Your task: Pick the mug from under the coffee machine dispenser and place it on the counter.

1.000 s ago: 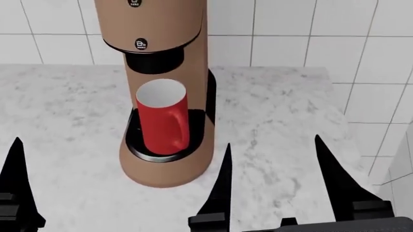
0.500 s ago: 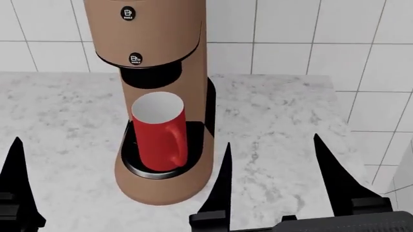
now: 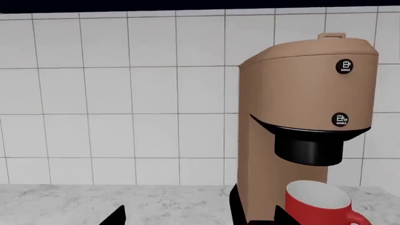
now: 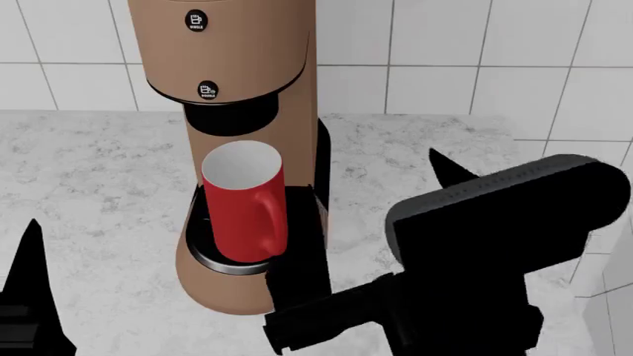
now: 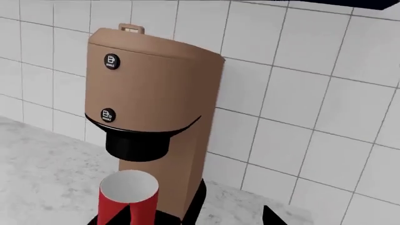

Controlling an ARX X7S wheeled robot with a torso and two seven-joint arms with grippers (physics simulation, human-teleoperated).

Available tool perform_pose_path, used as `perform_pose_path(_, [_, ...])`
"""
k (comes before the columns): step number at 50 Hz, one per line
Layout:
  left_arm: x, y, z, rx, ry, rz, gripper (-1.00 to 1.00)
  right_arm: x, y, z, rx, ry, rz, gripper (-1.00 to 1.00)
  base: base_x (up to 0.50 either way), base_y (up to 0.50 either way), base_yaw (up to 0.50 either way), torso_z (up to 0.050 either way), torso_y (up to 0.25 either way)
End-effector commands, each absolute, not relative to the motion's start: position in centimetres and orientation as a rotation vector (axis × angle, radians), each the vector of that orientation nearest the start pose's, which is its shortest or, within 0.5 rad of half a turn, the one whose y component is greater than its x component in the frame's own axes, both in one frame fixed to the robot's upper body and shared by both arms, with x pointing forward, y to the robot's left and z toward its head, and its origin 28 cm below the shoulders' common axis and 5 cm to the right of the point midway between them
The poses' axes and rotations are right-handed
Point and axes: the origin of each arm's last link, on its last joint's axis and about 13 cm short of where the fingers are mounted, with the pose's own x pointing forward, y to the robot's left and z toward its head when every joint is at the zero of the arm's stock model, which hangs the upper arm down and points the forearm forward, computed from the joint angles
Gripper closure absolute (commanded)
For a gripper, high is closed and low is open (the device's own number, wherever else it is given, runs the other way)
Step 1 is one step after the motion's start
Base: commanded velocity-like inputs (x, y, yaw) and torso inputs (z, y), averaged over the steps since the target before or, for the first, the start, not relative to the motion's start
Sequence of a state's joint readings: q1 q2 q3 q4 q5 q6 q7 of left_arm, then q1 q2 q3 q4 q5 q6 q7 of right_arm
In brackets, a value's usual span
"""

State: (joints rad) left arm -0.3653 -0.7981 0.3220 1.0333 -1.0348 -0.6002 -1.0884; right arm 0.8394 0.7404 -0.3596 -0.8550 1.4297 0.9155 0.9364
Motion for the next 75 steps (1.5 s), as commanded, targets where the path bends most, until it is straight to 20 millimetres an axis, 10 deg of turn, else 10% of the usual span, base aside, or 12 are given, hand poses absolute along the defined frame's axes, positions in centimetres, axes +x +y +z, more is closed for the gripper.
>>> perform_pose_path(1, [14.6, 20.8, 19.9, 0.005, -0.196, 0.035, -1.0, 19.7, -10.3, 27.8, -0.259, 0.003, 0.405, -1.0, 0.0, 0.0, 0.0, 0.0, 0.0])
perform_pose_path(75, [14.6, 21.1, 19.6, 0.017, -0.181, 0.051, -1.0, 25.5, -7.6, 25.2, -0.257, 0.277, 0.604, -1.0, 0.0, 0.0, 0.0, 0.0, 0.0])
